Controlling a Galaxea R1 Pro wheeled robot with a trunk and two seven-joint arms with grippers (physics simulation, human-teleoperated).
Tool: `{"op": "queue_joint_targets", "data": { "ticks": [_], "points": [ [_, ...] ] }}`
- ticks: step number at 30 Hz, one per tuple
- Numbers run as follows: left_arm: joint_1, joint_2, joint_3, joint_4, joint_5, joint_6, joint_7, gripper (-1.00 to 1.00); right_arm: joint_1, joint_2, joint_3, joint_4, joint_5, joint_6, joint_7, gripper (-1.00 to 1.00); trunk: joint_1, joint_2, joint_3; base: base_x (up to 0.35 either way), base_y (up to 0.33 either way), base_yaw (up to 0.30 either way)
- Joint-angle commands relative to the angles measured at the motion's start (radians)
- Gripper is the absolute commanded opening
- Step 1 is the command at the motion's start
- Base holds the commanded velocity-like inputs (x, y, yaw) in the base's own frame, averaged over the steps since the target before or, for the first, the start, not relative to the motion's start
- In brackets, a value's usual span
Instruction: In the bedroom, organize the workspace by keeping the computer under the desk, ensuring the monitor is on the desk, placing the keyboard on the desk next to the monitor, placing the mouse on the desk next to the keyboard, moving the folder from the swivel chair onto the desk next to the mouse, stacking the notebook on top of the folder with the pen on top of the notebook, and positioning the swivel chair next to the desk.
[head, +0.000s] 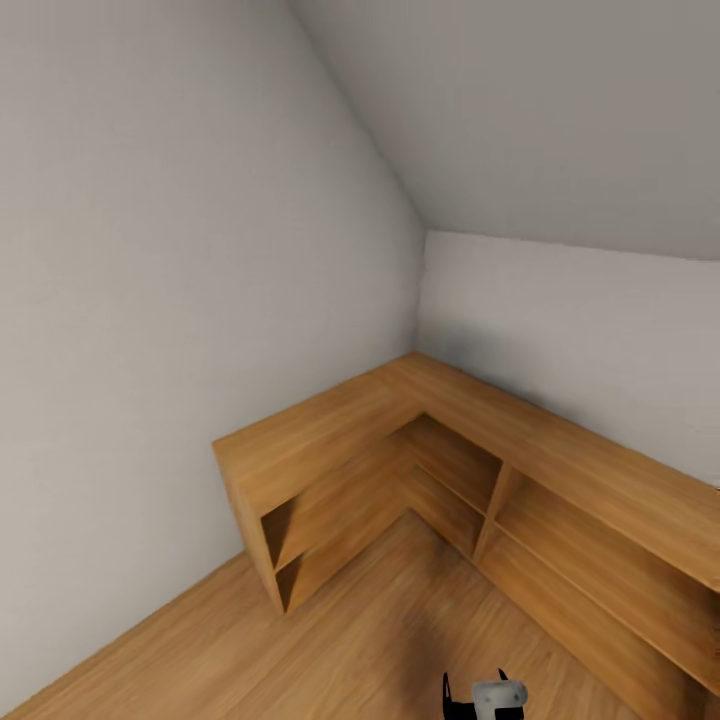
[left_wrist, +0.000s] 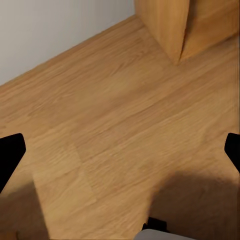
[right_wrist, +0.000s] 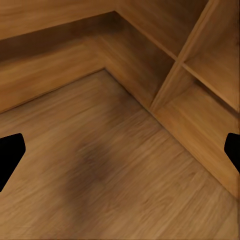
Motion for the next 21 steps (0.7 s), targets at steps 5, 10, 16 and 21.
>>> {"op": "queue_joint_targets", "data": {
  "ticks": [5,10,16,21],
  "points": [
    [-0.001,0.000,-0.004,0.000,0.010,-0.006,0.000,1.00,-0.001,0.001,0.009,0.002,-0.008,-0.003,-0.002,1.00,0.001,-0.002,0.002,0.144,0.000,-0.264],
    [-0.001,0.001,-0.001,0.000,0.013,-0.007,0.003,1.00,-0.001,0.001,0.009,0.002,-0.008,-0.003,-0.002,1.00,0.001,-0.002,0.005,0.023,0.000,-0.264],
    [-0.001,0.001,0.000,0.000,0.013,-0.007,0.003,1.00,-0.001,0.001,0.009,0.002,-0.008,-0.003,-0.002,1.00,0.001,-0.002,0.010,0.133,0.000,-0.264],
    [-0.001,0.001,0.000,0.000,0.014,-0.006,0.003,1.00,-0.001,0.001,0.009,0.002,-0.008,-0.003,-0.002,1.00,0.001,-0.002,0.014,0.294,0.000,-0.264]
  ]
}}
